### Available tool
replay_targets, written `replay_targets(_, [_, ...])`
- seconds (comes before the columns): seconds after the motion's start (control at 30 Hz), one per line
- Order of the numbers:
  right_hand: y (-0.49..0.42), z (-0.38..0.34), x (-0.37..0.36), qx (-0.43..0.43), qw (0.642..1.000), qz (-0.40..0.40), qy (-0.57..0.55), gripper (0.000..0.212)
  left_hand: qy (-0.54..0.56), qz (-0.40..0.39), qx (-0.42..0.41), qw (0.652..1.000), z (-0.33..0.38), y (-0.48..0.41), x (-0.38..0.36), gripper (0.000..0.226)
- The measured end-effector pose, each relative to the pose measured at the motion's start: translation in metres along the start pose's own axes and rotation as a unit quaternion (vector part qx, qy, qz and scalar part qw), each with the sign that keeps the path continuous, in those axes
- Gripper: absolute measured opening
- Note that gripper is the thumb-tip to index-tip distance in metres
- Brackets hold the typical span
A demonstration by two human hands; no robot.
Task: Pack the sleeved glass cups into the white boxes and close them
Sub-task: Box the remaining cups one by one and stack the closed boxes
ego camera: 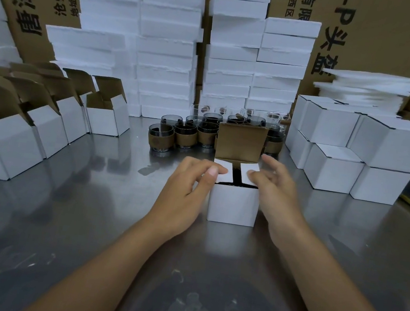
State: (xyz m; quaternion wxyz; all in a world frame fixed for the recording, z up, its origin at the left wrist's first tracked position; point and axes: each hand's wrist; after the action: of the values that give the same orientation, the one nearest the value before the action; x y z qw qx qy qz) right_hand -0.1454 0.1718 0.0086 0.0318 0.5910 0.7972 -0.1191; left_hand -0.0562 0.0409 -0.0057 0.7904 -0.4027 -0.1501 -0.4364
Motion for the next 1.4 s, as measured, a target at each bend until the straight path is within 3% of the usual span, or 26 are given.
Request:
replay_targets(0.23, [-0.001, 0.002, 0.000, 0.032, 0.998, -0.057, 0.000, 0.050, 0.012, 0.023, 0.008, 1.000, 0.004, -0.002, 0.001, 0.020])
replay_targets(0.37, [-0.001, 0.004, -0.001, 0.025, 0.998, -0.046, -0.026, 0.037, 0.070, 0.022, 0.046, 0.996, 0.002, -0.005, 0.000, 0.010])
replay_targets(0.43, [-0.002, 0.004, 0.000, 0.016, 0.998, -0.049, -0.039, 0.031, 0.086, 0.034, 0.059, 0.994, 0.002, -0.005, 0.000, 0.017])
replay_targets(0.53, [-0.002, 0.004, 0.001, 0.004, 0.997, -0.054, -0.053, 0.031, 0.079, 0.027, 0.052, 0.995, 0.003, -0.006, -0.001, 0.024])
replay_targets(0.67, [0.001, -0.001, 0.001, -0.017, 0.996, -0.051, -0.065, 0.029, 0.121, 0.010, 0.070, 0.990, 0.003, -0.004, 0.000, 0.013])
replay_targets(0.8, [0.003, -0.004, -0.002, -0.040, 0.997, -0.033, -0.057, 0.024, 0.156, 0.009, 0.055, 0.986, 0.007, -0.002, 0.003, 0.044])
replay_targets(0.87, [0.005, -0.003, -0.003, -0.002, 0.998, -0.054, -0.026, 0.022, 0.165, -0.003, 0.057, 0.985, 0.007, -0.002, 0.002, 0.038])
replay_targets(1.07, [0.016, 0.003, -0.008, 0.116, 0.984, -0.116, 0.064, 0.054, 0.178, 0.010, 0.057, 0.982, 0.008, -0.002, 0.002, 0.031])
replay_targets(1.4, [0.012, 0.008, -0.006, 0.143, 0.980, -0.120, 0.072, 0.051, 0.184, 0.008, 0.065, 0.981, 0.004, -0.004, 0.004, 0.030])
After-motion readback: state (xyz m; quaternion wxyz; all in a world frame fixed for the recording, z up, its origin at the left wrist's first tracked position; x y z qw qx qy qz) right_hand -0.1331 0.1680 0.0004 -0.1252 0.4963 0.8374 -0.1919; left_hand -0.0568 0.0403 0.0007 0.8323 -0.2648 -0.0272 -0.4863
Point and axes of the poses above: each hand's wrist, its own y-axis away from the middle knuckle, its own x-axis out of the back of the hand, z = x × y, and after that the axes turned 10 degrees about -y, right-handed
